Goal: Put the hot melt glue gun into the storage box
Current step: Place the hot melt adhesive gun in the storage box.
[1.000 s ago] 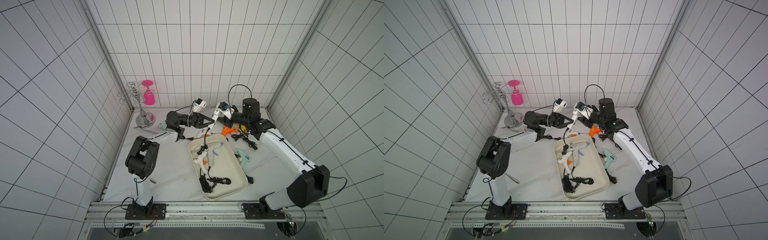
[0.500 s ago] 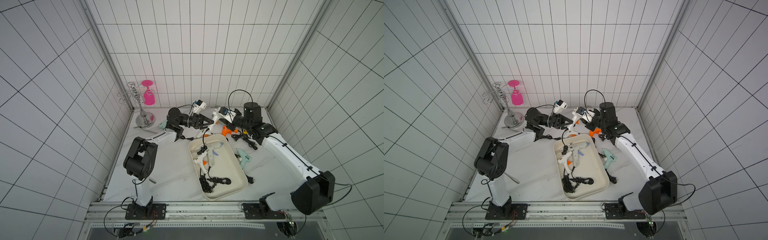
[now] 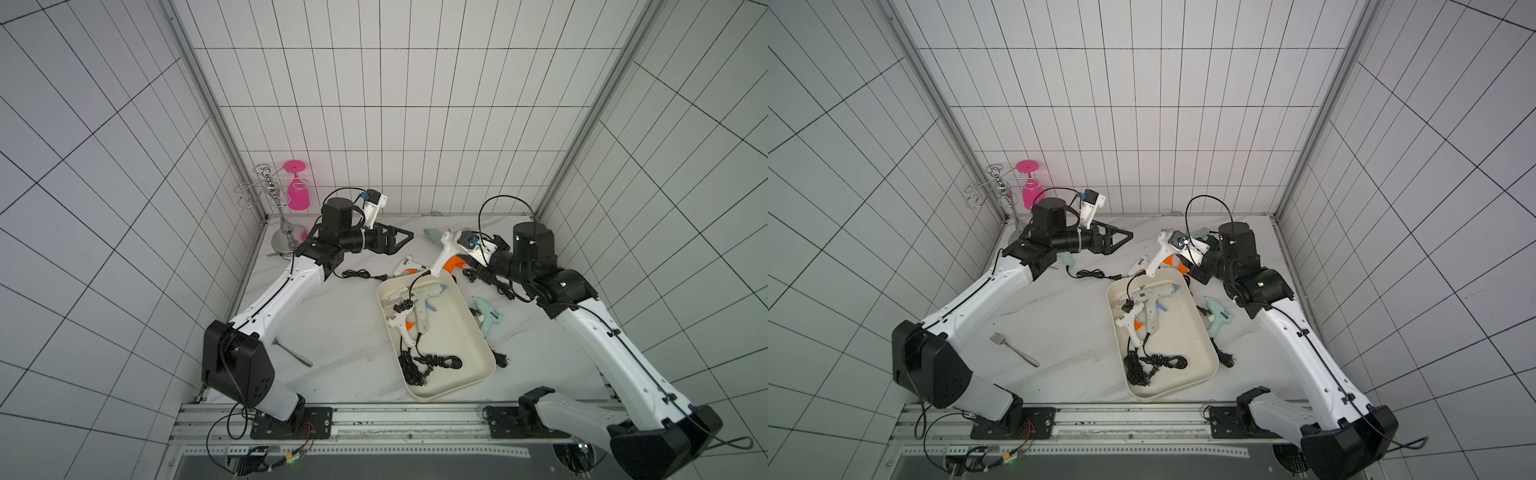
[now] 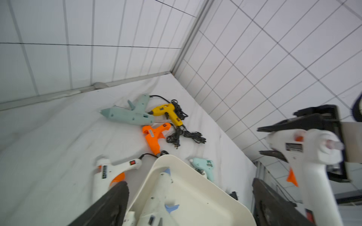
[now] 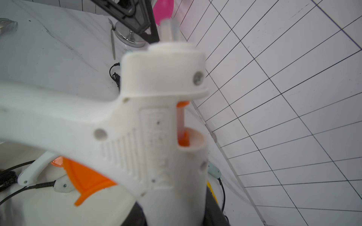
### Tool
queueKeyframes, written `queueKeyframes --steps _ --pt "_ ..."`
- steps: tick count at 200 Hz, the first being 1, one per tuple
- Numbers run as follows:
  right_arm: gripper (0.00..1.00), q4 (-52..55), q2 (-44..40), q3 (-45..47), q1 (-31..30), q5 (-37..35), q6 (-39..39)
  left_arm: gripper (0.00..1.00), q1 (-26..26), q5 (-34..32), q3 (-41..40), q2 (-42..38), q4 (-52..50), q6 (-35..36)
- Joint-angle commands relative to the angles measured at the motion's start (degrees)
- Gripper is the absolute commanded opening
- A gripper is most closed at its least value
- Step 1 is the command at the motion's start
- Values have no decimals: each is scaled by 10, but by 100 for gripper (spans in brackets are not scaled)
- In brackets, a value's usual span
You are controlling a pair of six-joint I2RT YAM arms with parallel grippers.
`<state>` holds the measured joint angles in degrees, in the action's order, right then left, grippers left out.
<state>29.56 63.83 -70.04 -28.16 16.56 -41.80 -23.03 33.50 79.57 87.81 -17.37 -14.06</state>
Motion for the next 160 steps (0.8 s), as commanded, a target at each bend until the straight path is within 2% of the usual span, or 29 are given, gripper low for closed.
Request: queueKeyframes --steps 1,21,33,45,73,103,119,146,160 --pt "17 120 -5 -42 -11 -45 -23 99 1 -162 -4 5 -80 76" --pt "19 221 1 -50 -17 -102 -67 99 0 -188 -13 5 -73 78" --pt "13 270 -4 -48 -17 -101 -108 99 0 -202 -13 11 -80 76" --pt "13 259 -21 -26 -17 -112 -103 99 0 -217 -13 20 -91 75" --pt "11 225 -25 25 -20 -69 -143 99 2 -249 -7 47 -119 67" --pt "9 180 57 34 -49 -41 -140 99 5 -280 1 68 -141 62" --pt "10 167 114 28 -70 -65 -167 99 8 -313 1 72 -148 51" --pt "9 156 207 -3 -86 -112 -200 99 16 -326 -1 74 -162 44" --pt "9 146 245 -22 -90 -104 -202 99 18 -330 -3 75 -167 42"
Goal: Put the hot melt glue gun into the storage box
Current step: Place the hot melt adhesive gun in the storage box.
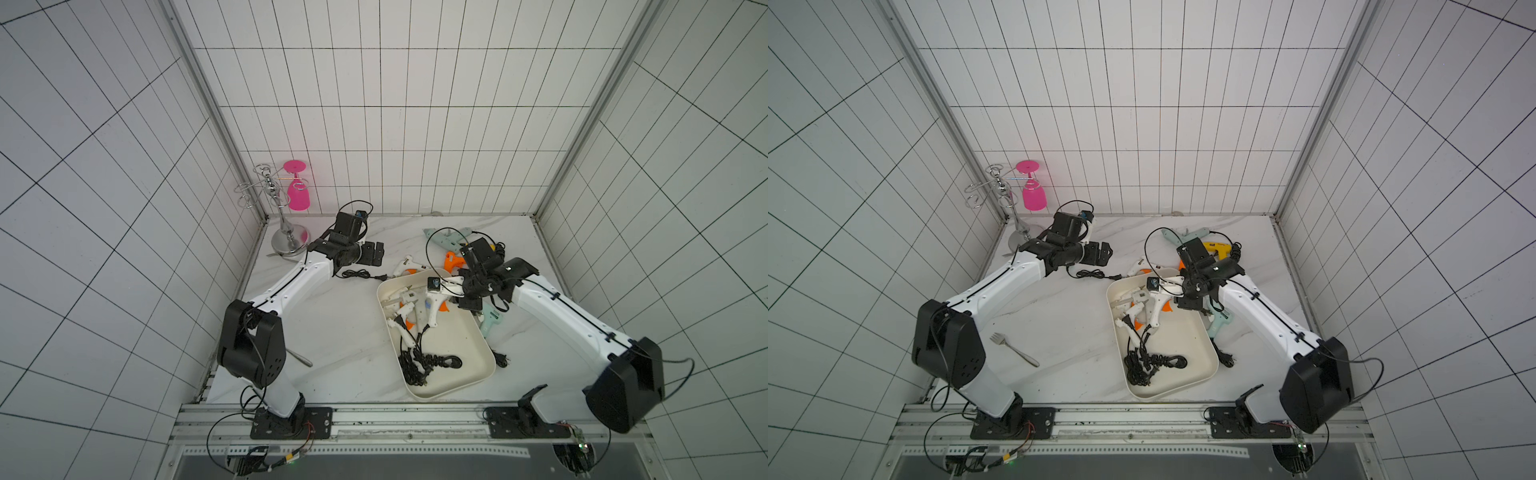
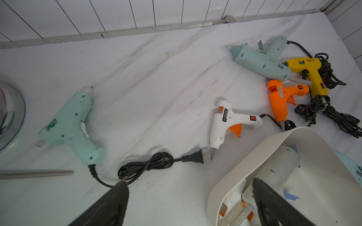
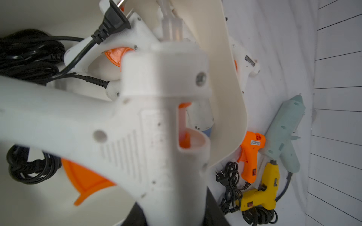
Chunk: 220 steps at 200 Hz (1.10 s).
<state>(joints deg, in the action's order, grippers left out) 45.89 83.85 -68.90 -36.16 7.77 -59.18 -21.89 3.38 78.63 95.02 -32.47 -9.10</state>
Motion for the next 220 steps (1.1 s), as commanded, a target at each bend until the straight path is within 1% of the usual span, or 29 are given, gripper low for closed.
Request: queueKeyframes --steps 1,13,34,68,83,95,110,112,133,148,150,151,152,153,154,156,166,178,197,220 --pt "9 -17 47 -35 -10 -14 -29 99 7 -28 6 3 -17 -7" --pt "10 -23 72 -38 -21 -4 -57 99 7 -29 3 5 -16 -7" --pt "11 -54 110 -34 -53 -12 -91 99 8 -31 0 7 -17 -8" --pt "13 -73 191 -63 -79 -54 -79 99 8 -31 -5 12 -19 -10" --pt "17 -96 216 -68 -79 -82 -83 99 8 -34 -8 15 -18 -11" --pt "20 -110 239 -85 -77 -110 -72 99 9 -37 -8 17 -18 -11" --pt "31 -106 263 -121 -77 -124 -48 99 9 -36 -6 20 -23 -14" --pt "34 -106 265 -127 -76 -124 -45 99 9 -36 -5 21 -24 -14" --pt "42 -118 273 -135 -76 -143 -25 99 9 -42 7 32 -57 -20" --pt "51 -145 256 -114 -75 -157 -3 99 9 -48 8 32 -83 -28" --pt "63 -149 253 -111 -75 -157 -1 99 10 -48 8 31 -84 -29" --pt "72 -152 251 -108 -75 -157 0 99 9 -48 7 31 -85 -31" --pt "84 -155 249 -107 -74 -158 2 99 9 -48 6 31 -86 -31" --pt "91 -158 247 -105 -75 -159 4 99 9 -48 5 30 -86 -33" --pt "96 -163 245 -102 -75 -160 6 99 9 -48 5 29 -86 -34" --pt "100 -171 240 -97 -75 -163 13 99 10 -48 3 28 -87 -36" --pt "99 -204 217 -75 -70 -160 35 99 9 -44 -2 24 -95 -50" --pt "99 -232 198 -54 -67 -163 45 99 9 -34 -5 21 -104 -63" --pt "99 -241 184 -43 -63 -197 45 99 10 -29 -9 15 -117 -84" --pt "99 -242 138 -14 -49 -190 44 99 10 11 -19 -1 -124 -105"
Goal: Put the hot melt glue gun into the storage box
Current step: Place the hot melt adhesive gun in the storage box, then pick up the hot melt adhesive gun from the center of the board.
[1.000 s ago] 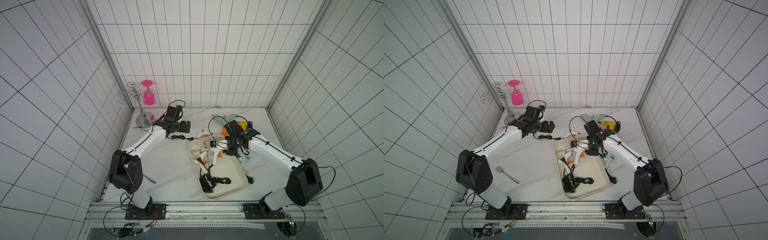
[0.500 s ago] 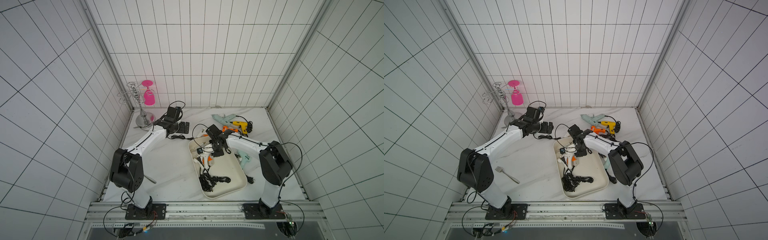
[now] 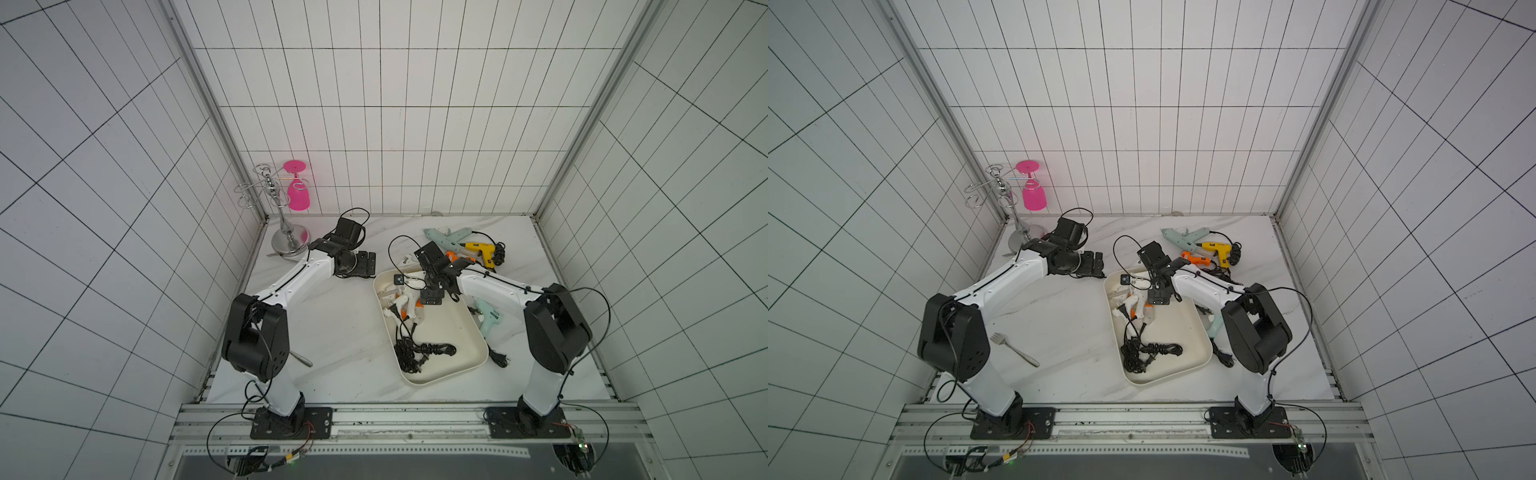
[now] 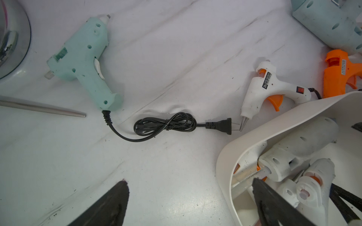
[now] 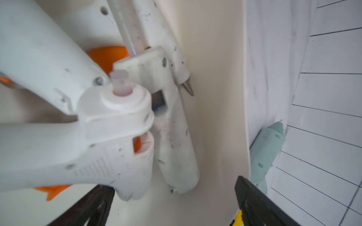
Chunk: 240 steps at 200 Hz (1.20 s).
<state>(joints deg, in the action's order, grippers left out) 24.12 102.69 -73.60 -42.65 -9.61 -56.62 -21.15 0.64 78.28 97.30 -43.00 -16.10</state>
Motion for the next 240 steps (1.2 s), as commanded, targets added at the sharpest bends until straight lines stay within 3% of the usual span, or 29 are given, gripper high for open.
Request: queueKeyframes --steps 1,24,46,91,126,175,207,240 --pt "99 -24 -53 35 17 -15 18 99 3 41 -17 -24 -18 -37" --pt "99 -5 -111 80 26 25 8 98 0 101 -40 -41 -9 -59" --pt "99 21 -147 93 27 53 52 98 -8 125 -57 -47 -5 -78" --pt "100 1 -162 82 -18 240 143 92 -26 168 -80 -43 10 -113" --pt "100 -31 -154 109 -2 254 252 88 -53 185 -80 -23 20 -140" --pt "99 -60 -215 138 107 233 424 76 -64 190 -86 27 27 -171" --pt "99 -58 -253 123 147 194 515 65 -68 178 -60 64 22 -178" --pt "99 -51 -286 128 170 168 584 29 -75 133 -31 83 -30 -161"
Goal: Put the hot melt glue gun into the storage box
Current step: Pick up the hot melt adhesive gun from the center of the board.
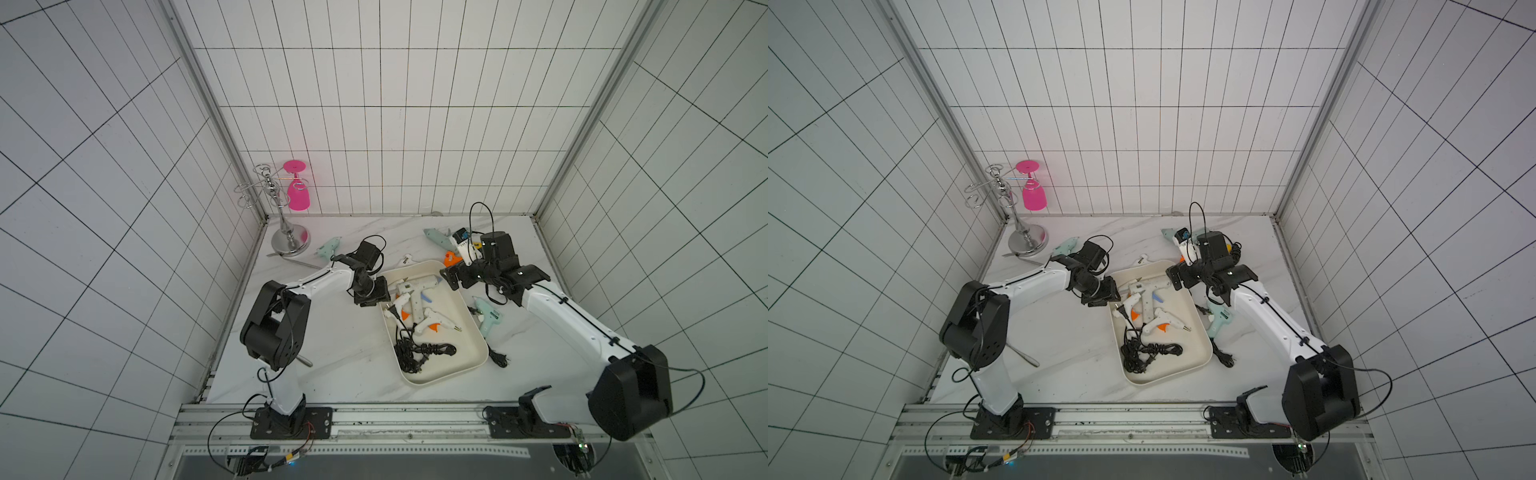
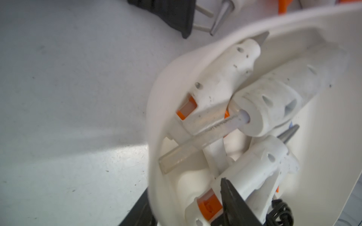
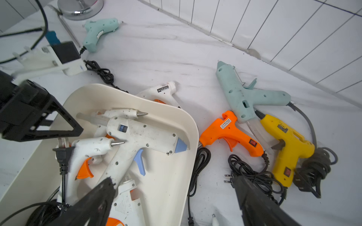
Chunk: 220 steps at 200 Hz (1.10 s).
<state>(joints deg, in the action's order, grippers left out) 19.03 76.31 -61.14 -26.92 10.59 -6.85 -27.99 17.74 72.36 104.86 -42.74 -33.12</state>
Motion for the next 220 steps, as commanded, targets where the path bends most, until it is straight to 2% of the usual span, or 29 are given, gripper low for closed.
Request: queueKeyframes --steps 1,41,67,92,120,143,161,176,197,220 --pt "99 0 -23 4 13 -36 90 28 -7 -40 29 7 -34 10" --pt "99 4 -36 16 20 -157 184 0 -8 -68 7 -19 -86 35" --pt "99 7 -10 -2 28 -136 184 0 -8 -65 -24 -49 -110 49" --pt "99 69 80 -81 33 -100 185 0 2 -71 -59 -86 -131 43" --pt "99 159 212 -209 36 -37 177 0 53 -62 -99 -139 -139 31" --pt "99 158 276 -260 26 -10 163 0 109 -59 -126 -186 -140 29" --pt "99 140 318 -290 8 -17 112 0 151 -45 -126 -196 -147 37" --pt "99 144 358 -327 -10 -37 18 0 169 -46 -114 -191 -157 53" --pt "99 162 415 -376 -8 -53 -78 0 173 -42 -100 -182 -169 68" --pt "98 180 445 -396 1 -21 -158 0 174 -33 -100 -180 -168 77"
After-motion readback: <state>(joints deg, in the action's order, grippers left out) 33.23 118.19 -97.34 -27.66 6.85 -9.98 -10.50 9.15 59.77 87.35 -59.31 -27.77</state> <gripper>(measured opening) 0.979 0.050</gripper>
